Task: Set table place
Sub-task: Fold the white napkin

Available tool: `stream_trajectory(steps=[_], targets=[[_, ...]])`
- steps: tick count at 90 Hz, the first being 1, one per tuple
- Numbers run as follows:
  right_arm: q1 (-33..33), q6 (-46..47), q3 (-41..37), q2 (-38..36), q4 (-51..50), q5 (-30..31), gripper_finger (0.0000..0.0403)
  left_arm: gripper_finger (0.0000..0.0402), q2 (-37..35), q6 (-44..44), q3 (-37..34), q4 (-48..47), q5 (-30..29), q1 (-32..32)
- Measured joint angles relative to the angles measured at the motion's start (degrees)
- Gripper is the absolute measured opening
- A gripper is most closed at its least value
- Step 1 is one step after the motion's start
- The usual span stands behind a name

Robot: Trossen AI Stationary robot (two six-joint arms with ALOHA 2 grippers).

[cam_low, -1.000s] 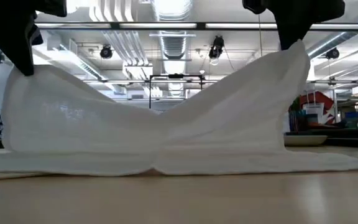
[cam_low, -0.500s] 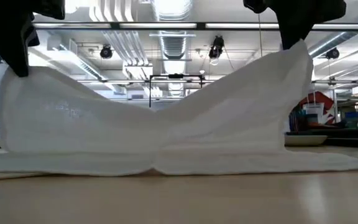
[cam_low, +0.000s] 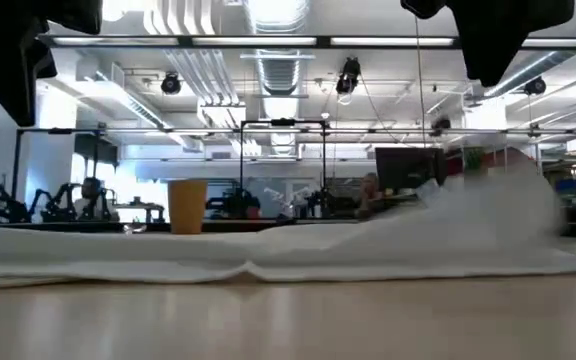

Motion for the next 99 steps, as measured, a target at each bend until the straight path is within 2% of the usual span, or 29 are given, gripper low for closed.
stream_trajectory(steps=[13, 26, 43, 50, 57, 65, 73, 87, 99], targets=[[0.6, 1.0, 0.0, 0.0, 0.0, 1.0, 0.0139, 0.0132, 0.0, -0.7, 0.0, 2.3, 1.2, -0.5], [-0.4, -1.6, 0.0, 0.0, 0.3, 4.3, 0.0168, 0.0155, 0.0, 2.5, 0.0, 2.5, -1.2, -0.5], [-1.8, -5.9, -0.9, 0.0, 3.1, 3.4, 0.0173, 0.0162, 0.0, 5.0, -2.0, 2.8, -6.7, -0.1], [-2.3, -5.4, -1.5, 0.0, 2.9, 4.1, 0.0169, 0.0159, 0.0, 6.6, -5.2, 5.9, -5.8, 1.5], [-2.9, -5.2, -2.2, 0.0, 2.3, 4.5, 0.0164, 0.0153, 0.0, 8.0, -10.2, 13.6, -2.2, 3.7], [-3.3, -5.4, -2.9, 0.0, 2.4, 4.7, 0.0157, 0.0139, 0.0, 10.0, -15.3, 21.7, 3.3, 6.3], [-3.3, -5.2, -3.3, 0.0, 2.4, 4.5, 0.0149, 0.0110, 0.0, 10.0, -17.2, 21.7, 5.0, 9.0], [-3.3, -5.5, -3.3, 0.0, 2.4, 4.5, 0.0132, 0.0015, -0.6, 14.9, -16.0, 19.0, 5.3, 12.5], [-3.4, -5.5, -3.3, 0.0, 2.4, 4.5, 0.0116, 0.0002, 0.2, 19.3, -16.4, 21.1, 8.2, 14.2]])
